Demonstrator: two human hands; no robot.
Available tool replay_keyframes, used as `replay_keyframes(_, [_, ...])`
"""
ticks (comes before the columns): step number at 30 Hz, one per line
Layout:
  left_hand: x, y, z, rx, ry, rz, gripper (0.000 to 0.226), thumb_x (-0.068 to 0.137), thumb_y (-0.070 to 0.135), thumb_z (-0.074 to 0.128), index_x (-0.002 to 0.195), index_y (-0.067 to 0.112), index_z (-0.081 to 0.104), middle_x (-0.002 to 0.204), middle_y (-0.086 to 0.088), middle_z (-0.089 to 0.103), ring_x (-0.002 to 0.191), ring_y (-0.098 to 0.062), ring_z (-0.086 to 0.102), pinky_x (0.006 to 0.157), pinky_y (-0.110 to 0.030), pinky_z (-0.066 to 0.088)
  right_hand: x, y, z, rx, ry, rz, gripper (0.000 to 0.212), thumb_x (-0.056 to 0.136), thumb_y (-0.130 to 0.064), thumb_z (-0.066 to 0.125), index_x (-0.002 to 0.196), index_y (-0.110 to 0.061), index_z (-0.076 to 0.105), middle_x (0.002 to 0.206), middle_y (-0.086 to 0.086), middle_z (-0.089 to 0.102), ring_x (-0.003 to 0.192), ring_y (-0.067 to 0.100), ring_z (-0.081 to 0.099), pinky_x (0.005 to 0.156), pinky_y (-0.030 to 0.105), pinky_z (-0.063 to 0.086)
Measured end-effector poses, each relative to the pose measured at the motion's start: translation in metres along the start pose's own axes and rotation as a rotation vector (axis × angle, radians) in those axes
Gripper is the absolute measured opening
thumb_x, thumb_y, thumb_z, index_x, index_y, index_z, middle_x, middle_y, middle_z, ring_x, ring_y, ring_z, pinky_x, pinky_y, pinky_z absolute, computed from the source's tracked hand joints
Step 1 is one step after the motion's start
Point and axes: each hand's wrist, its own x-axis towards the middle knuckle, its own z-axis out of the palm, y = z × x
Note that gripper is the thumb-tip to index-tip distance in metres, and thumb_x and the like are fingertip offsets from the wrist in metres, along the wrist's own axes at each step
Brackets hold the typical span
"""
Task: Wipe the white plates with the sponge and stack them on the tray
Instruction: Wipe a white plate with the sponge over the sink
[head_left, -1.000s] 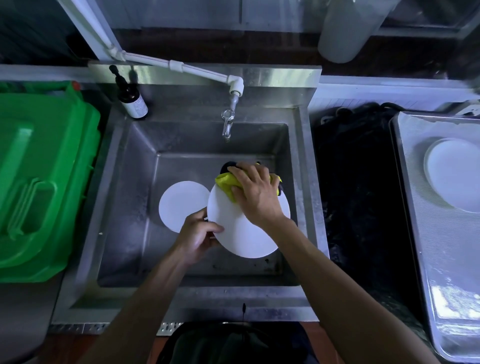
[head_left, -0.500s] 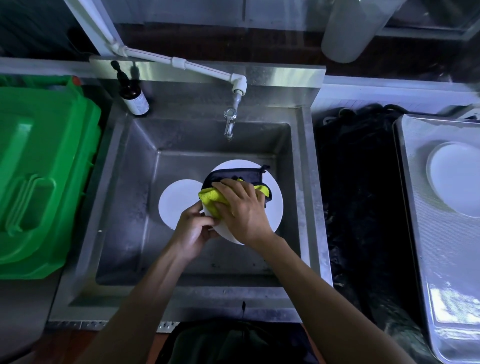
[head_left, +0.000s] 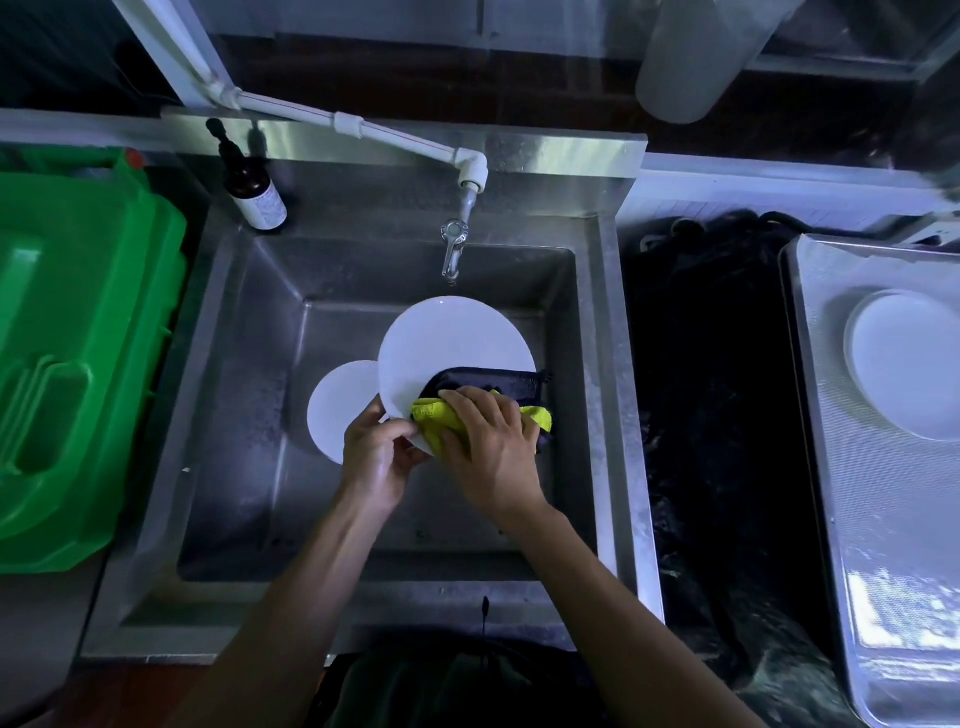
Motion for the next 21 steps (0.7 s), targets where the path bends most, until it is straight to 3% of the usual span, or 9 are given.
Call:
replay_keyframes(3, [0.001,-0.002,0.002,-0.026,0.036,0.020,0.045,0.064,-0.006,0.058,0.102,0.013,0.076,0.093,-0.016,0.072,0.077,-0.030,0.069,0.061,-0.039,0.056,-0.002,0.006,0.001,-0.009,-0.008,-0.001,0.047,0.098,-0.047,0.051,0.143,-0.032,0.050,0.147,-0.009,0.048,0.134,0.024,0.039,0.105,0.055,0.032])
replay_keyframes(8, [0.004,0.000,-0.001,-0.046,0.056,0.032,0.050,0.071,-0.009,0.056,0.115,0.008,0.071,0.111,-0.020,0.072,0.091,-0.037,0.070,0.070,-0.044,0.057,-0.002,0.028,0.002,0.031,-0.029,0.008,0.047,0.096,-0.046,0.056,0.142,-0.035,0.050,0.147,-0.012,0.046,0.134,0.022,0.038,0.104,0.054,0.033])
replay_keyframes(12, [0.006,0.004,-0.003,-0.059,0.038,0.033,0.048,0.071,-0.008,0.058,0.111,0.014,0.072,0.113,-0.014,0.074,0.097,-0.034,0.072,0.074,-0.046,0.059,0.009,0.040,0.002,0.056,0.026,0.032,0.046,0.097,-0.041,0.056,0.141,-0.033,0.050,0.147,-0.009,0.045,0.132,0.023,0.037,0.102,0.055,0.035])
replay_keyframes(16, [0.007,0.011,-0.004,-0.037,0.002,0.026,0.045,0.078,-0.012,0.052,0.107,0.016,0.072,0.111,-0.009,0.074,0.097,-0.031,0.071,0.067,-0.042,0.059,0.021,0.046,0.001,0.128,0.092,0.079,0.047,0.096,-0.037,0.060,0.142,-0.029,0.051,0.148,-0.005,0.043,0.135,0.025,0.034,0.101,0.056,0.038])
replay_keyframes(21, [0.002,0.016,-0.004,0.036,-0.045,0.027,0.049,0.069,-0.003,0.056,0.113,0.014,0.070,0.114,-0.009,0.072,0.097,-0.032,0.069,0.069,-0.042,0.059,0.032,0.052,-0.004,0.204,0.133,0.135,0.054,0.096,-0.039,0.061,0.146,-0.023,0.047,0.154,0.003,0.035,0.139,0.029,0.031,0.107,0.057,0.035])
